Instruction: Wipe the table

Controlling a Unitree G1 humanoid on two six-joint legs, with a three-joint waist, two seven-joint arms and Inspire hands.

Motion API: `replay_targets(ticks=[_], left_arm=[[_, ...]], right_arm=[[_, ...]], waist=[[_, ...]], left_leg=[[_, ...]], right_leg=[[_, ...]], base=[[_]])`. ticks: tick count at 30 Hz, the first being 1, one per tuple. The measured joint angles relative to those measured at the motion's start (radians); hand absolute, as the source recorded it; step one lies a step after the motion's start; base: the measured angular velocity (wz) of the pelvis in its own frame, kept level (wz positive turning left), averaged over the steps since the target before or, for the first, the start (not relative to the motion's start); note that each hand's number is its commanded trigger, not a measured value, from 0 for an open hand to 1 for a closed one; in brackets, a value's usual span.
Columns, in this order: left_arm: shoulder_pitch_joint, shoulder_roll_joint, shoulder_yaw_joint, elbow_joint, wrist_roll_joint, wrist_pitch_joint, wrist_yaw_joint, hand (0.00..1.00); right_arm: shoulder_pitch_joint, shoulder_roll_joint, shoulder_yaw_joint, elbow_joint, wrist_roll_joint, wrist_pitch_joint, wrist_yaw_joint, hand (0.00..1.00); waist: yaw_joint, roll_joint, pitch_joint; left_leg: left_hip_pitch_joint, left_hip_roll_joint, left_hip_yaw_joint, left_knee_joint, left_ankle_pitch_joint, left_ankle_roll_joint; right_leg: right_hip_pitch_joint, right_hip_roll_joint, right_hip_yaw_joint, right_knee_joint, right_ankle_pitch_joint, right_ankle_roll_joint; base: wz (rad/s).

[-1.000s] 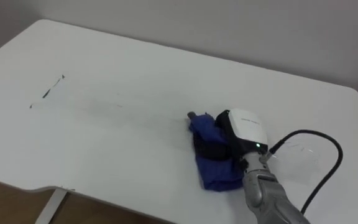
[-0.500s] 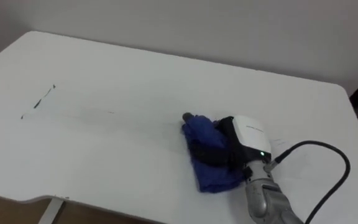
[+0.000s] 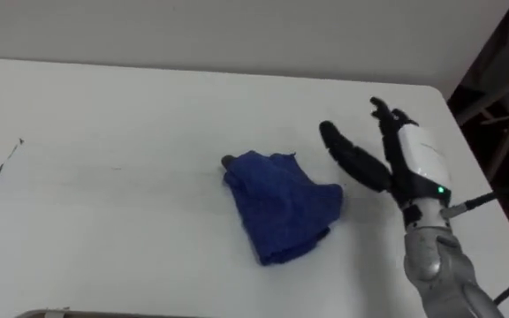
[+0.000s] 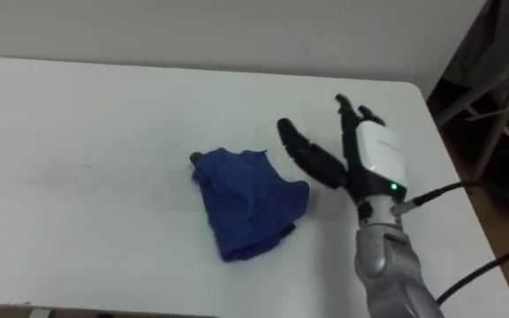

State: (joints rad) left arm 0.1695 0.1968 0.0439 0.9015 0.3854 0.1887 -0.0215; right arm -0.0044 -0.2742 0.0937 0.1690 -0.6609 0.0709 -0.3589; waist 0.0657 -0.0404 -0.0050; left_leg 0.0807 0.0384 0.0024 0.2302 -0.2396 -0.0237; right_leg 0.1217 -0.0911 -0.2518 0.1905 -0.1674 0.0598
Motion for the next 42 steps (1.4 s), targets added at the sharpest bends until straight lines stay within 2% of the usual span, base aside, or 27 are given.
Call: replay_targets(ticks=[2,6,12,16,20,22,27,30,33,36,39,41,42], left_arm=[[0.007,0.004,0.018,-0.001,0.0,0.001,-0.005,0.0],[0.043,0.004,0.038,-0.047,0.0,0.008,-0.01,0.0],[0.083,0.016,0.101,-0.063,0.001,0.007,-0.011,0.0],[0.095,0.017,0.119,-0.067,0.001,0.007,-0.011,0.0],[0.1,0.019,0.151,-0.072,-0.002,0.007,-0.011,0.0],[0.108,0.019,0.181,-0.091,-0.004,0.008,-0.012,0.0],[0.115,0.034,0.226,-0.098,-0.005,0.01,-0.012,0.0],[0.12,0.047,0.229,-0.098,-0.027,0.01,-0.012,0.0],[0.137,0.048,0.24,-0.104,-0.026,0.01,-0.012,0.0],[0.15,0.049,0.239,-0.107,-0.032,0.014,-0.012,0.0],[0.152,0.046,0.236,-0.106,-0.043,0.02,-0.012,0.0],[0.148,0.045,0.227,-0.104,-0.042,0.024,-0.012,0.0],[0.148,0.043,0.226,-0.103,-0.039,0.024,-0.013,0.0]], right_arm=[[0.007,-0.011,-0.039,0.0,0.05,0.002,-0.012,0.0],[0.034,-0.016,-0.158,0.0,0.106,0.012,-0.026,0.0],[0.045,-0.08,-0.292,0.087,0.301,0.014,-0.091,0.0],[0.108,-0.081,-0.335,0.243,0.411,0.026,-0.106,0.0],[0.114,-0.081,-0.379,0.339,0.495,0.034,-0.107,0.0],[0.114,-0.085,-0.443,0.402,0.585,0.031,-0.134,0.0],[0.144,-0.087,-0.564,0.538,0.804,0.031,-0.192,0.0],[0.147,-0.088,-0.649,0.648,0.929,0.032,-0.22,0.0],[0.175,-0.089,-0.738,0.69,1.067,0.031,-0.232,0.0],[0.218,-0.089,-0.749,0.728,1.197,0.031,-0.241,0.0],[0.235,-0.086,-0.747,0.825,1.295,0.036,-0.238,0.0],[0.246,-0.069,-0.743,0.866,1.303,0.036,-0.226,0.0],[0.254,-0.045,-0.743,0.884,1.301,0.038,-0.214,0.0]], waist=[[-0.003,-0.004,-0.0015],[-0.027,-0.009,0.0021],[-0.063,-0.015,0.0039],[-0.068,-0.027,0.0037],[-0.089,-0.031,0.0058],[-0.098,-0.037,0.0057],[-0.13,-0.047,-0.0028],[-0.153,-0.044,-0.0027],[-0.179,-0.033,-0.0024],[-0.2,-0.027,0.0009],[-0.199,-0.015,0.0031],[-0.199,-0.008,0.0027],[-0.198,-0.003,0.0028]], left_leg=[[0.006,0.0,0.0,-0.001,0.001,0.001],[0.004,0.0,0.009,-0.001,0.0,0.002],[0.003,0.001,0.018,-0.008,0.0,0.002],[0.003,0.001,0.025,-0.008,0.0,0.002],[-0.001,0.002,0.037,-0.012,-0.002,0.004],[-0.002,0.001,0.046,-0.01,-0.002,0.005],[0.001,0.001,0.048,-0.009,-0.002,0.005],[0.002,0.002,0.05,-0.007,-0.002,0.005],[-0.001,0.002,0.051,-0.009,-0.009,0.007],[0.002,0.002,0.054,-0.009,-0.01,0.008],[0.005,0.004,0.065,-0.008,-0.013,0.008],[0.005,0.004,0.065,-0.007,-0.013,0.008],[0.005,0.004,0.064,-0.007,-0.013,0.008]], right_leg=[[0.001,0.0,0.001,0.0,0.0,0.0],[-0.003,-0.002,0.001,0.001,0.0,0.0],[-0.008,-0.002,0.002,-0.001,-0.001,0.002],[-0.008,-0.003,0.004,-0.001,-0.002,0.003],[-0.019,-0.004,0.016,0.006,-0.003,0.005],[-0.024,-0.004,0.03,0.006,-0.003,0.005],[-0.018,-0.003,0.033,-0.003,-0.004,0.006],[-0.021,0.001,0.055,-0.003,-0.004,0.006],[-0.02,0.003,0.063,-0.004,-0.004,0.006],[-0.02,0.004,0.069,-0.002,-0.004,0.006],[-0.023,0.006,0.09,-0.002,-0.004,0.006],[-0.023,0.006,0.09,0.0,-0.004,0.006],[-0.023,0.006,0.089,0.0,-0.004,0.006]], base=[[0.0],[-0.02],[-0.02],[0.0],[-0.07],[-0.13],[0.0],[-0.01],[0.0],[-0.05],[-0.09],[-0.02],[0.0]])
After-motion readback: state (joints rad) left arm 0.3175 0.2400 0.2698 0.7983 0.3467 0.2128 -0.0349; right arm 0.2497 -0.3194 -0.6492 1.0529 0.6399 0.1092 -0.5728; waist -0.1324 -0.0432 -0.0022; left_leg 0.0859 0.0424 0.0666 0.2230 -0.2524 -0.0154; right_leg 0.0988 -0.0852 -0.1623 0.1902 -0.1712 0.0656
